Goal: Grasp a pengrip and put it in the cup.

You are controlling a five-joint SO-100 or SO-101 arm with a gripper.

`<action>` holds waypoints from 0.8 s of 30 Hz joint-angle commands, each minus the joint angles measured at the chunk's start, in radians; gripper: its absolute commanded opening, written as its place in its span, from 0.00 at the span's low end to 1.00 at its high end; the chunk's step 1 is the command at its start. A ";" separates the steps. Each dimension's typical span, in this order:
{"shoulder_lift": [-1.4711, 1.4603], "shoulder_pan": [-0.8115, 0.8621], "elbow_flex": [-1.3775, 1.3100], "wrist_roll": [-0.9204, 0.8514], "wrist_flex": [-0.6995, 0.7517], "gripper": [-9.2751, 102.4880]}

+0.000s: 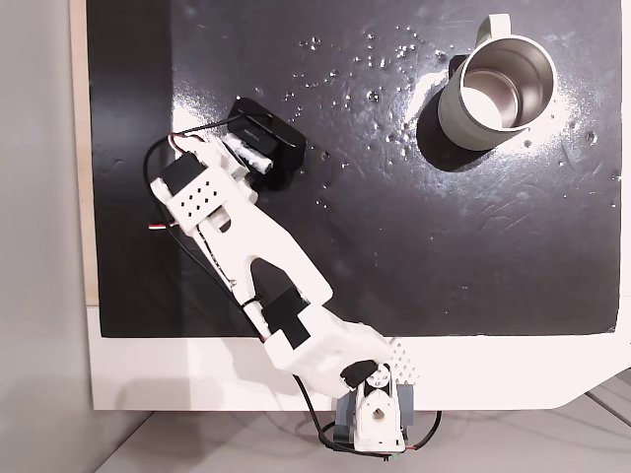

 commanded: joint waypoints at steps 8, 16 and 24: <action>0.334 0.097 -0.028 -0.011 0.273 0.08; 0.583 0.408 -0.002 -0.210 0.399 0.08; 0.673 0.822 -0.066 -0.485 0.399 0.08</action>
